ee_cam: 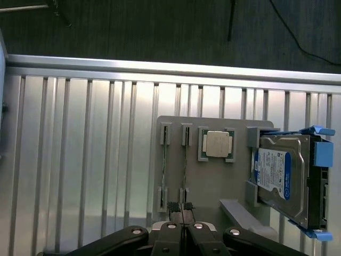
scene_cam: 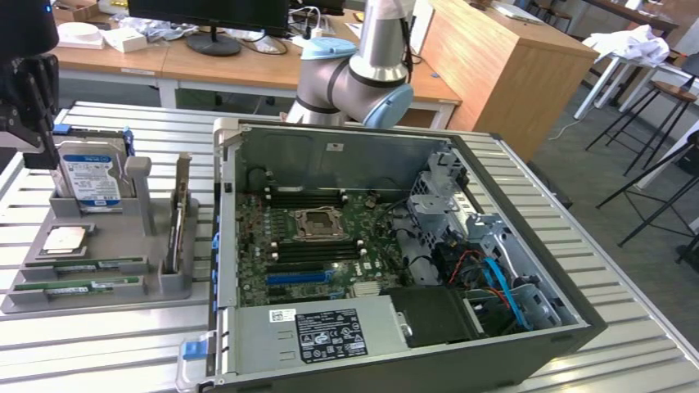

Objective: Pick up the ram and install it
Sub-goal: 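Pick up the ram and move it above insertion slot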

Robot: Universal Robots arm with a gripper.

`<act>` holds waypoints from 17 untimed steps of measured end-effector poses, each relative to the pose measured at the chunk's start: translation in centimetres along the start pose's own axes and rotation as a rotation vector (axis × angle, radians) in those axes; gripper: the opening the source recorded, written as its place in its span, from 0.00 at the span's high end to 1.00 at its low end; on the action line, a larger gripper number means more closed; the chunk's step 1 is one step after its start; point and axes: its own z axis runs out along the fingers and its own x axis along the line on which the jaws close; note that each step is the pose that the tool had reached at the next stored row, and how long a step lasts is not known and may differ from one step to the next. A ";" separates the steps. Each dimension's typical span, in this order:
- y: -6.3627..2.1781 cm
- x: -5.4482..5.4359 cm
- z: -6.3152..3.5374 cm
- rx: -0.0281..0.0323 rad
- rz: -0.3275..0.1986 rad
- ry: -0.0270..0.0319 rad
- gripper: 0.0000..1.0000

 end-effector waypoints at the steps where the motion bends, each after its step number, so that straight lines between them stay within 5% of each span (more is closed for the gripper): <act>1: 0.00 0.0 0.00 0.0001 0.000 0.0000 0.90; 5: 0.00 0.0 0.00 0.0000 0.000 0.0000 0.89; 11: 0.00 0.0 0.00 0.0000 0.000 0.0000 0.64; 17: -0.01 0.0 0.09 0.0002 0.000 -0.0001 0.64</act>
